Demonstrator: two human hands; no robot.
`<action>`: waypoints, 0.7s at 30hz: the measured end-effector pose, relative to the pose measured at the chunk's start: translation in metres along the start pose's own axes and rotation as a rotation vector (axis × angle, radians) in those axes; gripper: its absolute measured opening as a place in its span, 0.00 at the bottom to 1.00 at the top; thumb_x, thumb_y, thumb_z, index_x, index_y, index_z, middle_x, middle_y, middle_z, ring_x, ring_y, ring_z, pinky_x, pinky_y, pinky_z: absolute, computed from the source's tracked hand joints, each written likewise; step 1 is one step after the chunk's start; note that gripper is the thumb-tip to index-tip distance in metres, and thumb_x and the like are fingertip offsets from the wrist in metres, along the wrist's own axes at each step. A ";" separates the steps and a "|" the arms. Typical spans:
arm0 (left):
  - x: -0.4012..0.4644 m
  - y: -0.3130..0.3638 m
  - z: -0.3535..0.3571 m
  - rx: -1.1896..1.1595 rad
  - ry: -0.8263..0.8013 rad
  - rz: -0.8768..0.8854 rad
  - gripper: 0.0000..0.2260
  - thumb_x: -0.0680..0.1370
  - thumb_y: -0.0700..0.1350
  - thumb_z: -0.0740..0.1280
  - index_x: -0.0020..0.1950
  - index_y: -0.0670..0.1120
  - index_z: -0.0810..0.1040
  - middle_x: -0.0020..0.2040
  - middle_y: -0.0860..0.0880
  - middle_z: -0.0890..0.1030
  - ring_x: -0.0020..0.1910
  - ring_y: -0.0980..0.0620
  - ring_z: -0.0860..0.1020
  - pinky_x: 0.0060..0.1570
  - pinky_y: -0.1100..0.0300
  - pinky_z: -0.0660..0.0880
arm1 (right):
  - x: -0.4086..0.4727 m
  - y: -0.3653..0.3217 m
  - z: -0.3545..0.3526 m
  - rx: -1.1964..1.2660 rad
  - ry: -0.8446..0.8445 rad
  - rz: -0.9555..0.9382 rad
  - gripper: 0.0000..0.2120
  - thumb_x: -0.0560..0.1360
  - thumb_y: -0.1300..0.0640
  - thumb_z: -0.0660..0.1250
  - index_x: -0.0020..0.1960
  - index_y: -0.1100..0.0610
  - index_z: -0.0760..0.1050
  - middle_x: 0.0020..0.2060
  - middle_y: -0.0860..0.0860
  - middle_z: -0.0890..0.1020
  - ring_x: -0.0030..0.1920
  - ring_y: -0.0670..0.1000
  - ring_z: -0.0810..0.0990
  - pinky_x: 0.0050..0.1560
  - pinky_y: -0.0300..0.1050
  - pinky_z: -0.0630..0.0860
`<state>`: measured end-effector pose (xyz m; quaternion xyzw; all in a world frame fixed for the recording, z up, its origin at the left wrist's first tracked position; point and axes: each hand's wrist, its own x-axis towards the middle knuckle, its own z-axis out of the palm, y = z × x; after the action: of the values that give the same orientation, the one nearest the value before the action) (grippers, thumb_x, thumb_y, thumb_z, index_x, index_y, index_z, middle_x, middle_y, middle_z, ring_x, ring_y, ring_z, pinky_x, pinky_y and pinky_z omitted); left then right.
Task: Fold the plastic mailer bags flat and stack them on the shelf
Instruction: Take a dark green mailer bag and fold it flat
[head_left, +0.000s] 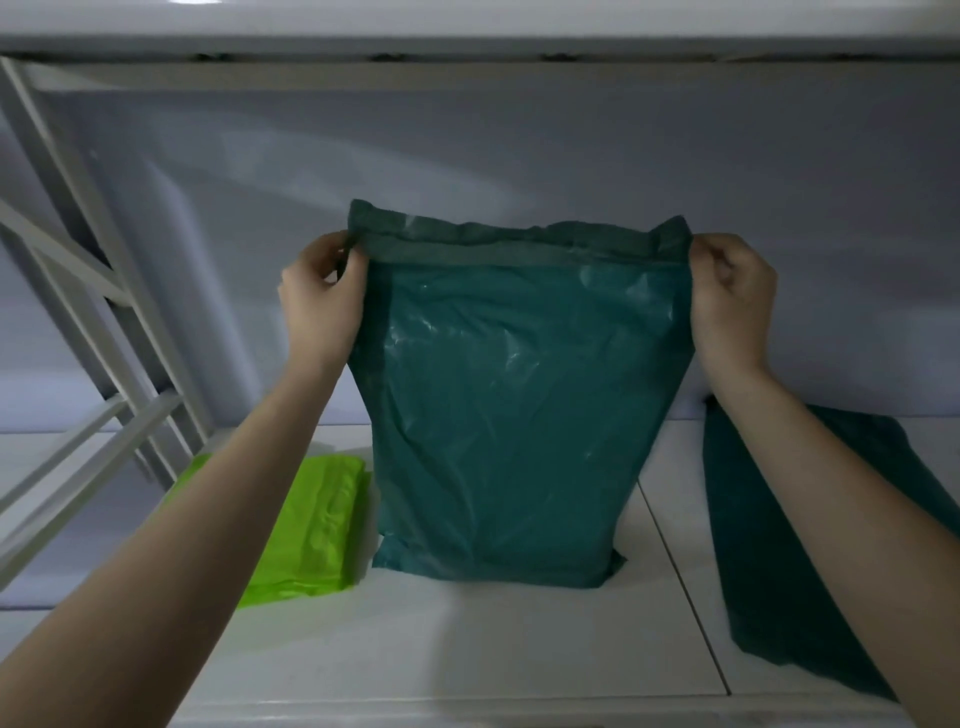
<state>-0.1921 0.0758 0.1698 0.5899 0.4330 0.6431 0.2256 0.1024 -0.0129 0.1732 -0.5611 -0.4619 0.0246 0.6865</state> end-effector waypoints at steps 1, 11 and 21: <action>0.001 0.000 0.000 0.000 -0.010 0.003 0.07 0.76 0.49 0.63 0.47 0.53 0.81 0.44 0.54 0.82 0.45 0.55 0.80 0.51 0.53 0.78 | 0.001 0.001 0.000 0.000 0.008 0.006 0.12 0.79 0.58 0.57 0.49 0.61 0.78 0.39 0.44 0.78 0.36 0.35 0.75 0.43 0.33 0.73; 0.005 -0.004 0.005 0.050 -0.001 0.009 0.12 0.75 0.53 0.63 0.46 0.46 0.80 0.42 0.45 0.83 0.46 0.44 0.80 0.50 0.46 0.77 | 0.004 0.005 -0.001 -0.031 0.006 -0.058 0.14 0.77 0.53 0.62 0.34 0.56 0.69 0.29 0.47 0.71 0.32 0.43 0.69 0.35 0.41 0.65; 0.008 -0.022 0.009 0.135 -0.029 -0.030 0.11 0.78 0.48 0.62 0.44 0.42 0.77 0.39 0.46 0.79 0.41 0.47 0.76 0.44 0.52 0.74 | 0.005 0.011 0.002 0.067 0.060 0.131 0.19 0.76 0.54 0.63 0.28 0.53 0.66 0.26 0.46 0.68 0.28 0.41 0.65 0.32 0.36 0.63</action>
<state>-0.1903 0.0963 0.1556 0.6064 0.4807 0.6006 0.2011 0.1096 -0.0045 0.1676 -0.5674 -0.4024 0.0681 0.7152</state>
